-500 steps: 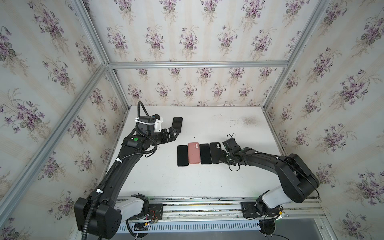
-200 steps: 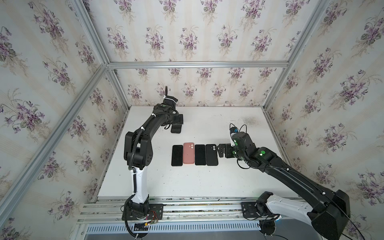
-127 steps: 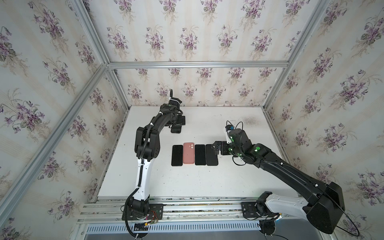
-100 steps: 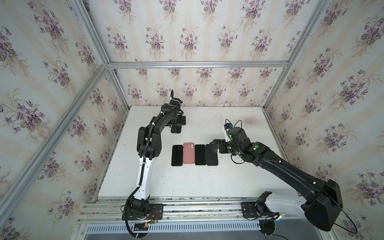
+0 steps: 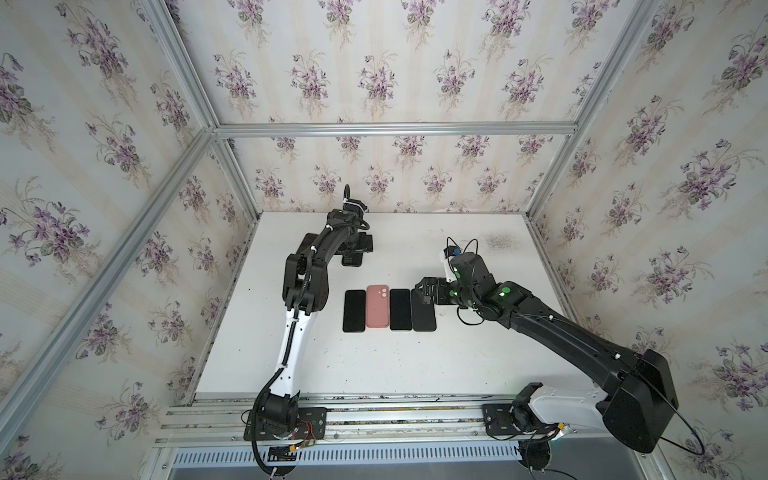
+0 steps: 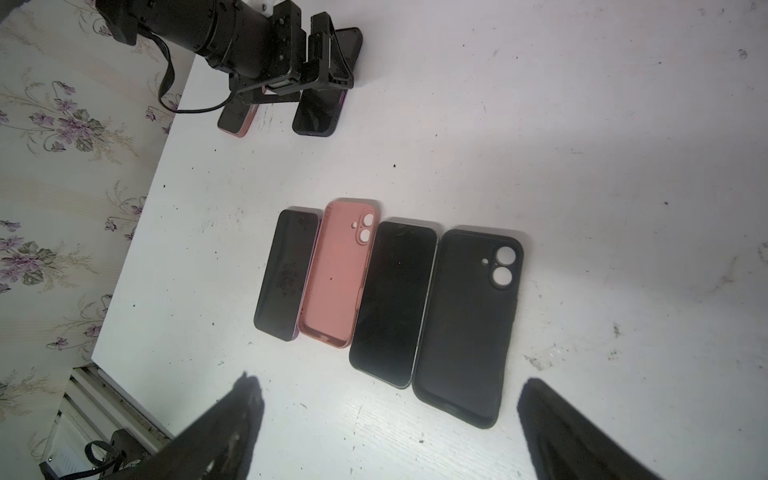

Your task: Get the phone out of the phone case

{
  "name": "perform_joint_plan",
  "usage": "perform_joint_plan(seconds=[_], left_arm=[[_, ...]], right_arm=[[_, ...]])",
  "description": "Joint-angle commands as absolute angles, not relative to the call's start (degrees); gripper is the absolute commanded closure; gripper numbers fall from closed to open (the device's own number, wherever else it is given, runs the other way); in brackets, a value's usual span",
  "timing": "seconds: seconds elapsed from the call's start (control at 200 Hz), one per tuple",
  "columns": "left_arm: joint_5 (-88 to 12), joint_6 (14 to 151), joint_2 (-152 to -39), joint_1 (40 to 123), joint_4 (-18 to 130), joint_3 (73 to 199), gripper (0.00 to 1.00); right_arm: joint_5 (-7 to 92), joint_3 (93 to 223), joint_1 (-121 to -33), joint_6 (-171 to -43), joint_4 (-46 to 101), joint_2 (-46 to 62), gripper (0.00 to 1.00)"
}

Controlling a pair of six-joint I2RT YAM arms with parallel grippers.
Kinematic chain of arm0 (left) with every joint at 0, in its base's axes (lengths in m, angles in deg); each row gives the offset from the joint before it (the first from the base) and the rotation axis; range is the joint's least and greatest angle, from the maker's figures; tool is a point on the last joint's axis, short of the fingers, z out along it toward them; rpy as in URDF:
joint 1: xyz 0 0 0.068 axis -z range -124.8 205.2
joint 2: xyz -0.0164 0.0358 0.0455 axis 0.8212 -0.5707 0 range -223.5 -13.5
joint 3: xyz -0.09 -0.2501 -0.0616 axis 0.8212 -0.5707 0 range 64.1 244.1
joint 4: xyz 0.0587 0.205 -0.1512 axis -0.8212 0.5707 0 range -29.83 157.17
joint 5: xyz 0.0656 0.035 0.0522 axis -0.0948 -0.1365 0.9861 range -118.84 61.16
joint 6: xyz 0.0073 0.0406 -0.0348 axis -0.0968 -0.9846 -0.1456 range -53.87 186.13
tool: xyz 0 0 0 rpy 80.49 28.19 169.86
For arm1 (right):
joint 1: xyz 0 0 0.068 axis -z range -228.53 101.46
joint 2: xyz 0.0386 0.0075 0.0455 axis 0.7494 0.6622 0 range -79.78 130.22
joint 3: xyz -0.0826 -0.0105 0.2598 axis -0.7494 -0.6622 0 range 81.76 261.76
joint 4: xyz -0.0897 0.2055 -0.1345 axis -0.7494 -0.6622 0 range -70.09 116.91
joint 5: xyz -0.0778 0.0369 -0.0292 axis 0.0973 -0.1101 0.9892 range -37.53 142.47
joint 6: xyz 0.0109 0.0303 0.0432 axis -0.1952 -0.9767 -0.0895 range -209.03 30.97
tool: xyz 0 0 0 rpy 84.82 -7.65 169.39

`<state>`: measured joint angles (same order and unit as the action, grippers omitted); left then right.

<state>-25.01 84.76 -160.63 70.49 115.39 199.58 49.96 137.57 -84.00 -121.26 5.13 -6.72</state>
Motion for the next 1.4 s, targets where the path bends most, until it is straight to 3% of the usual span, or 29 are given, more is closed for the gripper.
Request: perform_joint_plan(seconds=[0.0,0.28,0.455,0.605,0.904,1.229,1.394], left_arm=[[-23.9,84.9,-161.3,70.2,116.8,200.7,0.07],[-24.1,83.8,-163.2,69.5,117.9,203.6,0.24],[-23.9,82.6,-163.9,69.4,119.8,204.8,0.28],[-23.6,81.9,-164.1,69.4,120.9,204.8,0.27],[-22.1,79.9,-163.6,70.6,122.0,204.5,0.01],[-23.9,79.4,-164.2,70.5,124.4,204.3,0.01],[-24.5,79.8,-164.3,70.4,124.8,204.3,0.16]], right_arm=[[49.6,138.5,-84.0,-122.3,7.4,-5.9,0.01],[48.9,139.5,-84.0,-122.5,8.4,-3.9,0.01],[49.0,140.1,-83.7,-122.3,8.8,-3.3,0.01],[48.4,140.6,-83.1,-122.2,9.6,-2.5,0.01],[46.7,141.7,-82.8,-122.1,10.7,-0.9,0.01],[46.1,142.5,-81.9,-121.1,10.6,-1.5,0.01],[45.8,142.7,-80.7,-120.9,10.4,-1.8,0.01]])
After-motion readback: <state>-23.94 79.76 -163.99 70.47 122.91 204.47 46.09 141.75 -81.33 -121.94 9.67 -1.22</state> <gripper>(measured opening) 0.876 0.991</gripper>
